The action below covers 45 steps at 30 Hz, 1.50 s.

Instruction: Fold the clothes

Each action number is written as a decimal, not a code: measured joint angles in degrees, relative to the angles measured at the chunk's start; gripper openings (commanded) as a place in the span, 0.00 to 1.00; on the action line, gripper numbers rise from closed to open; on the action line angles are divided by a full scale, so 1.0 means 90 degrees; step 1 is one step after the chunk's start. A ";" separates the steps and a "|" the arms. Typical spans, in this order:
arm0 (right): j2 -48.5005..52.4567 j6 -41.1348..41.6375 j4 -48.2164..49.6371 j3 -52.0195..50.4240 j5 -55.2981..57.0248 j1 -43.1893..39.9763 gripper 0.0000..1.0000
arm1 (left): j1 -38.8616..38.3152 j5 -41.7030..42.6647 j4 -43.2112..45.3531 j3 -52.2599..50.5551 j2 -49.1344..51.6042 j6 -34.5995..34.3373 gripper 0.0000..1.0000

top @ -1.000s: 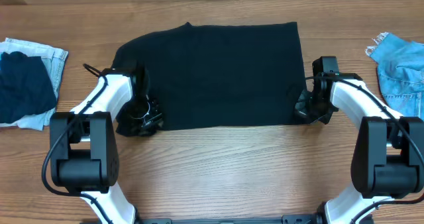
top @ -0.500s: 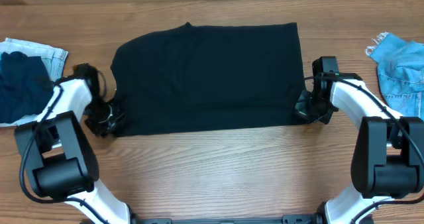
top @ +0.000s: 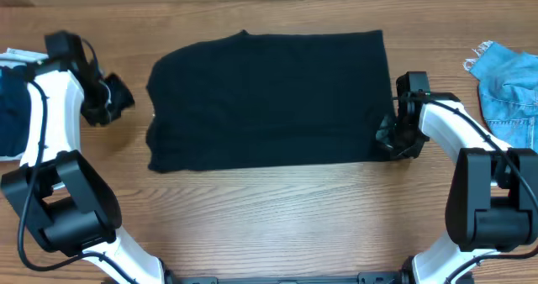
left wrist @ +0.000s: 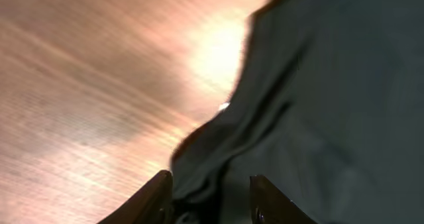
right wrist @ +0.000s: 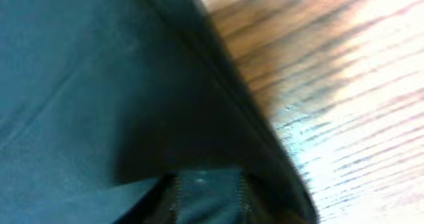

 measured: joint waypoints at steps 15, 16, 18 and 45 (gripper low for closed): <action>-0.1413 -0.0563 -0.0954 0.1591 -0.0461 -0.0075 0.86 | -0.1273 0.0622 -0.0658 0.0415 -0.0027 0.1071 0.41; -0.1642 -0.0576 -0.0957 0.1673 -0.0483 -0.0078 0.87 | -0.1365 0.0622 -0.0707 0.0415 -0.0056 0.1107 0.43; -0.2023 -0.0605 -0.1066 0.1751 -0.0522 -0.0078 0.87 | -0.1554 0.0622 -0.0828 0.0415 -0.0155 0.1120 0.55; -0.0131 -0.1107 -0.0559 0.1426 -0.2001 0.0051 0.04 | -0.3223 0.0301 0.0248 -0.1095 -0.0447 -0.1297 0.08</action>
